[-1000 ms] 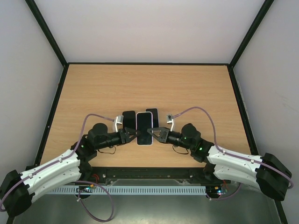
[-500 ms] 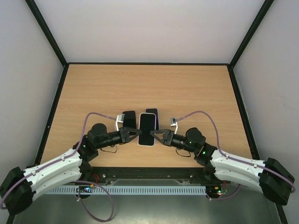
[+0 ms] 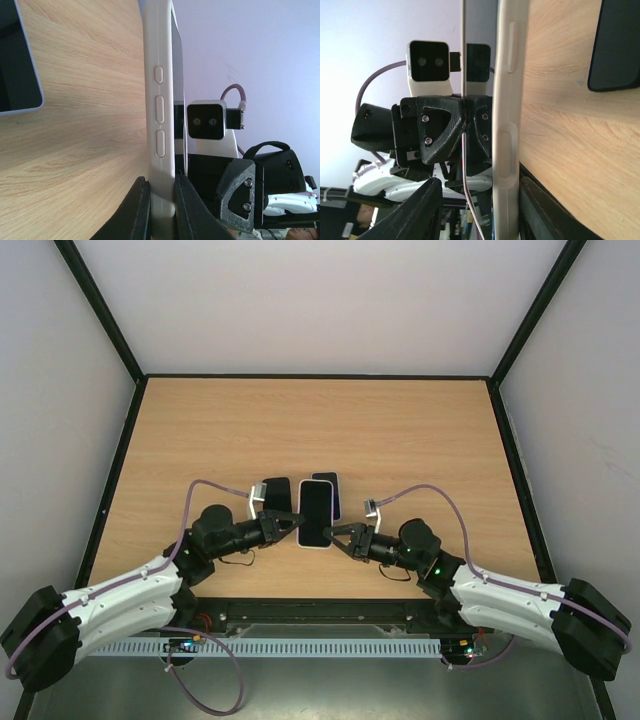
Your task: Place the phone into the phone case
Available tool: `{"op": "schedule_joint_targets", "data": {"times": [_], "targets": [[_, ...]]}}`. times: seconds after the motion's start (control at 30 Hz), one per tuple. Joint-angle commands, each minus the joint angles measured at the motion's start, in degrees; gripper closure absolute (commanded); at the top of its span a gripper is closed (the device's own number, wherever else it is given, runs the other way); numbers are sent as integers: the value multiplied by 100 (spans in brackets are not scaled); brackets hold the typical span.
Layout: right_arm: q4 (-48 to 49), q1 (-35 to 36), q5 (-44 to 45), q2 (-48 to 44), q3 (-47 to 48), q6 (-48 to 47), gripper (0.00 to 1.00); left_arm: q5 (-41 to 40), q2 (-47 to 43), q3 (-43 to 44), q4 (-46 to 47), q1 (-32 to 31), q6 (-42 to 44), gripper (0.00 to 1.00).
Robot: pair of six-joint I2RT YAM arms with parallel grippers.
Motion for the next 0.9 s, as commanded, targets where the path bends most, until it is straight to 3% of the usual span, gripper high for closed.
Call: {"op": "schedule_joint_targets", "data": {"times": [0.0, 0.27, 0.5, 0.57, 0.73, 0.87], "targets": [[438, 51, -245, 43, -29, 141, 63, -277, -1, -18, 717, 34, 4, 98], [574, 50, -136, 76, -20, 175, 96, -515, -108, 187, 76, 43, 240, 98], [-396, 47, 126, -255, 211, -310, 98, -448, -95, 227, -131, 43, 307, 94], [-1161, 43, 330, -341, 494, -703, 98, -517, -170, 323, -414, 43, 356, 79], [-2784, -25, 692, -329, 1216, -1627, 98, -931, -348, 730, -1801, 44, 674, 27], [-3556, -381, 532, 1, 1688, -2220, 98, -1180, -513, 952, -2612, 52, 924, 1]]}}
